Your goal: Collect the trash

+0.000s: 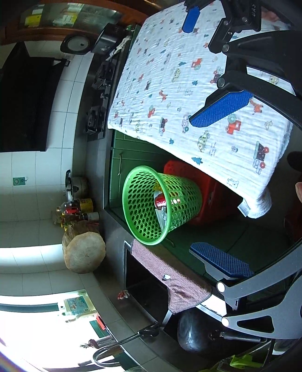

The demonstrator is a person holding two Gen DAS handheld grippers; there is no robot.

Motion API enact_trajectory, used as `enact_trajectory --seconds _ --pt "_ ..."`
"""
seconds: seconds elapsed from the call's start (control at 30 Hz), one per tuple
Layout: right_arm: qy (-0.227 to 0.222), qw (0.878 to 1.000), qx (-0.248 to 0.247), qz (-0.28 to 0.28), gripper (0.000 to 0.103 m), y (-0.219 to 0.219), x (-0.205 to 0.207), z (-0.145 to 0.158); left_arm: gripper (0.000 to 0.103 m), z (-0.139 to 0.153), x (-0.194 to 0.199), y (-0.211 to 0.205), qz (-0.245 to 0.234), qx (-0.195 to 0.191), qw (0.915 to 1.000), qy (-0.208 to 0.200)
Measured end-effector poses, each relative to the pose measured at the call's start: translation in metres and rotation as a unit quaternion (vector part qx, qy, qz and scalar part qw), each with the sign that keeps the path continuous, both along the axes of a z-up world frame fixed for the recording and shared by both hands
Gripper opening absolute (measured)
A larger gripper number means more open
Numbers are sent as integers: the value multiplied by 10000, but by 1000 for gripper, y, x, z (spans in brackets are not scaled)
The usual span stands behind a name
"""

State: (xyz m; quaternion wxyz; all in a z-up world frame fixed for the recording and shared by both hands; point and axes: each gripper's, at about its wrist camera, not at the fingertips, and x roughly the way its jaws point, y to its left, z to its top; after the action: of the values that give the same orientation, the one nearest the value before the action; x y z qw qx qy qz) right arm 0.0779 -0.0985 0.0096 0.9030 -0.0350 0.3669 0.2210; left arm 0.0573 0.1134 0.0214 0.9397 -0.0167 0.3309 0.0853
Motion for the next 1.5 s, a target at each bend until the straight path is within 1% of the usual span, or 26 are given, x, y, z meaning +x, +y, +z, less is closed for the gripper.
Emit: enact_trajectory --seconds 0.33,0.43,0.57,0.73,1.03,1.5 --pt "46 9983 45 -588 92 -39 -9 1 98 -7 1 -37 -419 -47 9991 71" --pt "36 9972 59 -739 93 -49 -11 2 98 -7 3 -45 -487 10 9988 70" --pt "44 9961 60 -880 93 -60 -14 3 98 -6 5 -54 -599 -13 9982 59" --pt "28 9953 108 -967 93 -67 -17 6 98 -6 6 -59 -675 -5 9977 59" --pt "4 9949 84 -1000 93 -67 -21 9 98 -4 3 -63 -730 -17 9973 37" --pt "50 9931 88 -1171 94 -77 -23 4 98 -8 4 -71 -842 -15 9964 92"
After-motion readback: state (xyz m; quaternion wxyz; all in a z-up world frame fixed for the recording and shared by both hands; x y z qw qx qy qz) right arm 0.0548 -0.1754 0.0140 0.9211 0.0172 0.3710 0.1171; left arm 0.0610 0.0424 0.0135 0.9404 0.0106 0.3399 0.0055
